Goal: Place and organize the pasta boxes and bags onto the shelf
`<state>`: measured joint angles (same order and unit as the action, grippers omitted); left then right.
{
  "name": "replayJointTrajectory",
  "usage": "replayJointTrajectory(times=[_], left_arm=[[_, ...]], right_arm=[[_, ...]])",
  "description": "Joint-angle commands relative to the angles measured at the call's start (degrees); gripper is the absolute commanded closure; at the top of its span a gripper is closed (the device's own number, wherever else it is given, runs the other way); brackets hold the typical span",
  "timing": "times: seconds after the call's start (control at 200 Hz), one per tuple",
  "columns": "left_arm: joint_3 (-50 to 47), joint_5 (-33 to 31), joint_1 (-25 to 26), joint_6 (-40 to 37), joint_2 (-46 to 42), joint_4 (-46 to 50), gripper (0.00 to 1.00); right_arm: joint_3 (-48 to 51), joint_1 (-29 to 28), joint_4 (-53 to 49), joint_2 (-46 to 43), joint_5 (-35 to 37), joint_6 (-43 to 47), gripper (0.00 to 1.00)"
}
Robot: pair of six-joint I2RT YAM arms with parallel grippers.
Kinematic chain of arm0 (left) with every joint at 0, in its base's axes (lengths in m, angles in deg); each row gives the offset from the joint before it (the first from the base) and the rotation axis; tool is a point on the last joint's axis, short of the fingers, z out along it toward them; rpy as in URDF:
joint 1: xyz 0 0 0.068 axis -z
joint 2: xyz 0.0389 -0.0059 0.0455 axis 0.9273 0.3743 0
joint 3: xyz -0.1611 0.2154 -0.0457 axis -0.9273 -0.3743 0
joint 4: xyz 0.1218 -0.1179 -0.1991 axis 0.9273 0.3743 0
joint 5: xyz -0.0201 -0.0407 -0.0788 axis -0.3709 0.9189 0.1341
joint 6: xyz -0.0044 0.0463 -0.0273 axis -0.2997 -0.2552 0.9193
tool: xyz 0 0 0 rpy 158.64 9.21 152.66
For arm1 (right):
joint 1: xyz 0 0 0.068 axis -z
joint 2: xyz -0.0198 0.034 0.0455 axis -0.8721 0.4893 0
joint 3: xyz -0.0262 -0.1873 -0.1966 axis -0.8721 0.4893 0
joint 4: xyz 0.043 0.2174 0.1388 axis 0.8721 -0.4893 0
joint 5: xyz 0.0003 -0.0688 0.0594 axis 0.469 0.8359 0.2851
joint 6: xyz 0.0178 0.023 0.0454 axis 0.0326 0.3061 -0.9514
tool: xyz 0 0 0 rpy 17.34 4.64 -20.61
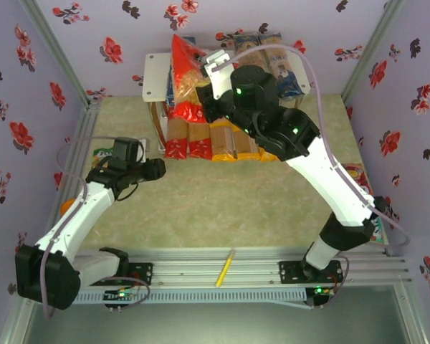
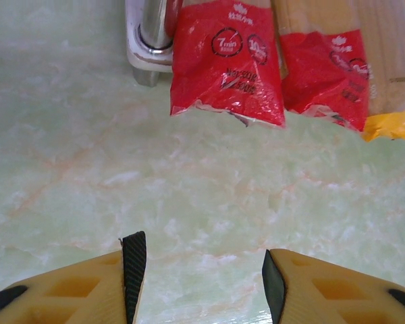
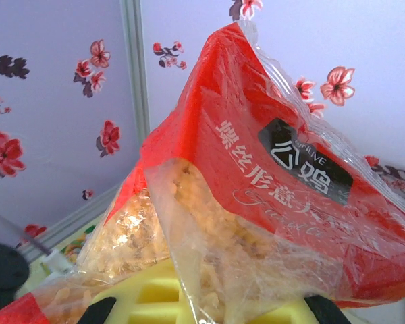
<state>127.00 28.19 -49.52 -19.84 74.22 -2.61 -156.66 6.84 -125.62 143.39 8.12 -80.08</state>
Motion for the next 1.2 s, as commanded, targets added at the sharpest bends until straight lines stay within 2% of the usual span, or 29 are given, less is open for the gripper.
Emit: replayJointTrajectory(times=[0.0, 0.485, 0.895, 1.195], left_arm=[[-1.32, 0.11, -0.7, 0.67, -1.84, 1.66, 0.49], [-2.55, 0.5, -2.16, -0.23, -1.34, 0.82, 0.48], [-1.95, 1.08, -3.43, -0.78, -0.58, 0.69, 0.48], [-1.15, 2.12, -4.92, -1.44, 0.45, 0.62, 0.47]], right_arm=[[-6.25, 1.09, 10.07, 0.66, 1.18, 2.81, 1.0], [-10.78, 6.47, 12.57, 7.44, 1.2, 3.21, 1.0], [-20.05, 6.93, 11.33, 17.92, 11.49, 12.46, 1.0], [-21.01, 7.49, 13.32, 20.51, 17.46, 20.97, 1.0]])
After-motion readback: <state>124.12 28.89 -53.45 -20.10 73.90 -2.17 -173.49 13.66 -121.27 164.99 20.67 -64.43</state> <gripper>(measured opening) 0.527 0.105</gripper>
